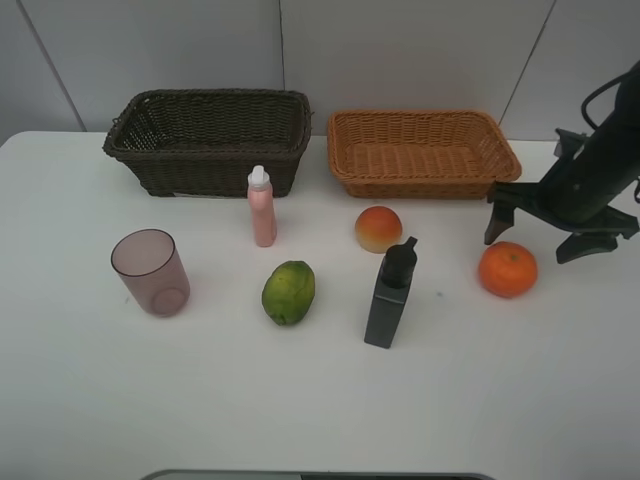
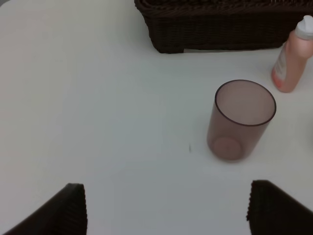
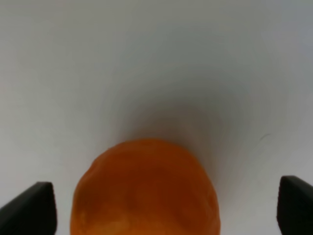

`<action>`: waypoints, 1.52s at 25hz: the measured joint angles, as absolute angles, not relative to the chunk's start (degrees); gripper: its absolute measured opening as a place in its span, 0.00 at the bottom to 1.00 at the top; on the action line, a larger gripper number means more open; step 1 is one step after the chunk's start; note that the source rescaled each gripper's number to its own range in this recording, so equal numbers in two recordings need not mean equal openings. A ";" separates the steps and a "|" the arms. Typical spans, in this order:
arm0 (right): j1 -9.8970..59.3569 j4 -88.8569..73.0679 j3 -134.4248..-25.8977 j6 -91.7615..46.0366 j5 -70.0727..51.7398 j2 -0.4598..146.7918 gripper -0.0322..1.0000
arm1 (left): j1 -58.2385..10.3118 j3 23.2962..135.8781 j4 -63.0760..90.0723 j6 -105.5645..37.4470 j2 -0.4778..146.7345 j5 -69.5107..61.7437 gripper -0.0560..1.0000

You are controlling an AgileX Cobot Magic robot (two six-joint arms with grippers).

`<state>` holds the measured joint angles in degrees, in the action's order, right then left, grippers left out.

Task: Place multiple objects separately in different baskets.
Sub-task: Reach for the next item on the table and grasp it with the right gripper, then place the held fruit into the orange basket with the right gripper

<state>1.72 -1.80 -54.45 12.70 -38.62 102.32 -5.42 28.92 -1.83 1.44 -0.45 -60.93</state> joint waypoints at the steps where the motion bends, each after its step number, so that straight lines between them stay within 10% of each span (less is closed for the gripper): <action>1: 1.93 -1.98 -54.45 12.70 -38.61 102.87 1.00 | -5.42 28.92 -1.83 1.44 -0.45 -60.93 0.86; 15: 4.15 -4.67 -54.51 12.90 -37.75 109.61 0.98 | -5.42 28.92 -1.83 1.44 -0.45 -60.92 0.86; 19: 4.33 -4.76 -54.51 12.90 -38.06 109.65 0.63 | -5.42 28.92 -1.83 1.44 -0.45 -60.92 0.86; 38: 4.33 -4.47 -54.51 12.85 -38.23 109.67 0.64 | -5.42 28.92 -1.83 1.44 -0.45 -60.92 0.86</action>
<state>4.33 -4.47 -54.51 12.85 -38.23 109.67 -5.42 28.92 -1.83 1.44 -0.45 -60.92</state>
